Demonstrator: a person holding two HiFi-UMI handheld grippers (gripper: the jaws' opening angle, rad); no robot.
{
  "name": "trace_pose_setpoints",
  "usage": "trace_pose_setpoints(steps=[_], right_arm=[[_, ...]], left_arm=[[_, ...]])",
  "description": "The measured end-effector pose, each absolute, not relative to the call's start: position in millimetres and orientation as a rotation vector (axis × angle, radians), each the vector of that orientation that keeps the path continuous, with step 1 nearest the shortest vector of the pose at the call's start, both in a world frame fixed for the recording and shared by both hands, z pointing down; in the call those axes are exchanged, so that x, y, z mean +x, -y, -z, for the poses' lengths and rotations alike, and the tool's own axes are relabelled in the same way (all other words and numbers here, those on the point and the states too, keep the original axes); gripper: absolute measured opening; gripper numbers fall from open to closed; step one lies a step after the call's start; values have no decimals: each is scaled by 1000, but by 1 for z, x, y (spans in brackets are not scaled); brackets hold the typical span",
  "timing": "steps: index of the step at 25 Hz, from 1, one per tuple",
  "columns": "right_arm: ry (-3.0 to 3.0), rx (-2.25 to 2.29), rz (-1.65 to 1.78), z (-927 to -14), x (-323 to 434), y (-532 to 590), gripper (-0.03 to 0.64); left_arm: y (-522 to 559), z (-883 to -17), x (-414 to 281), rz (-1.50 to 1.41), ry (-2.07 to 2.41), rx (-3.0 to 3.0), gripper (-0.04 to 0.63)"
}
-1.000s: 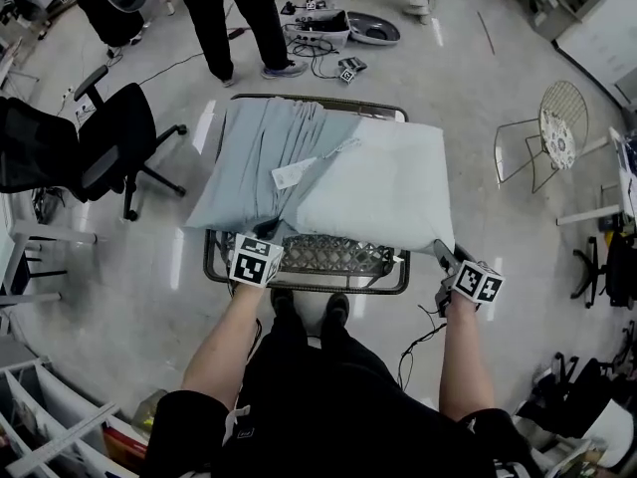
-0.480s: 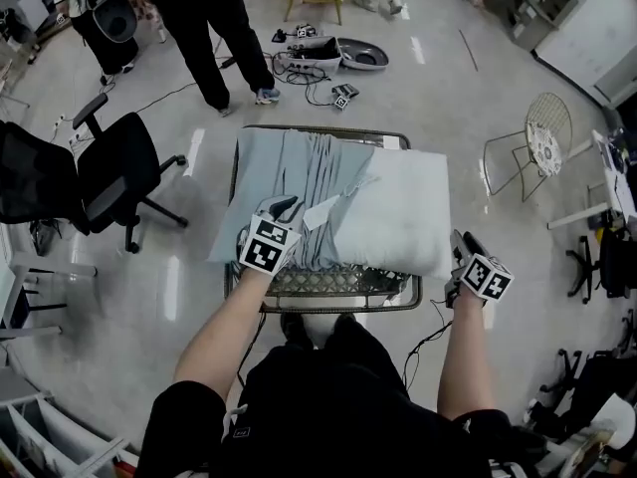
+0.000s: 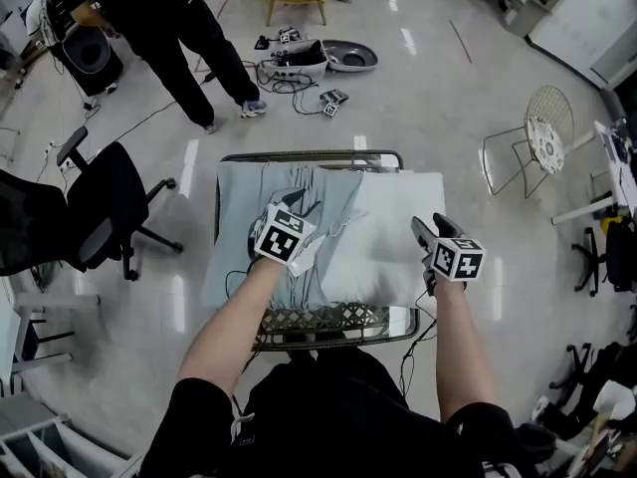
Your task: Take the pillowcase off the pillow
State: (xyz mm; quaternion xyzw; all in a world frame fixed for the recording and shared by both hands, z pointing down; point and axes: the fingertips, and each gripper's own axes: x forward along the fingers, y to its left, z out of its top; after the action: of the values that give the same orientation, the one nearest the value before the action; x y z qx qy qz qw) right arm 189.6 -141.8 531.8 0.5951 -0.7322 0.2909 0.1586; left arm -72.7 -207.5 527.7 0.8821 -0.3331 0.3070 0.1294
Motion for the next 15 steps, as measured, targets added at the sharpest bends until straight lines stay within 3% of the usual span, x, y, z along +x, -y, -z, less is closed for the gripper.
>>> trace_pose_setpoints(steps=[5, 11, 15], right_arm=[[2028, 1614, -877, -581, 229, 214, 335], [1886, 1548, -1041, -661, 272, 247, 466], [1955, 1461, -1186, -681, 263, 254, 460]], left_arm=[[268, -564, -31, -1022, 911, 2531, 172], [304, -639, -19, -1265, 855, 2393, 215], [312, -658, -25, -1389, 852, 2336, 212]])
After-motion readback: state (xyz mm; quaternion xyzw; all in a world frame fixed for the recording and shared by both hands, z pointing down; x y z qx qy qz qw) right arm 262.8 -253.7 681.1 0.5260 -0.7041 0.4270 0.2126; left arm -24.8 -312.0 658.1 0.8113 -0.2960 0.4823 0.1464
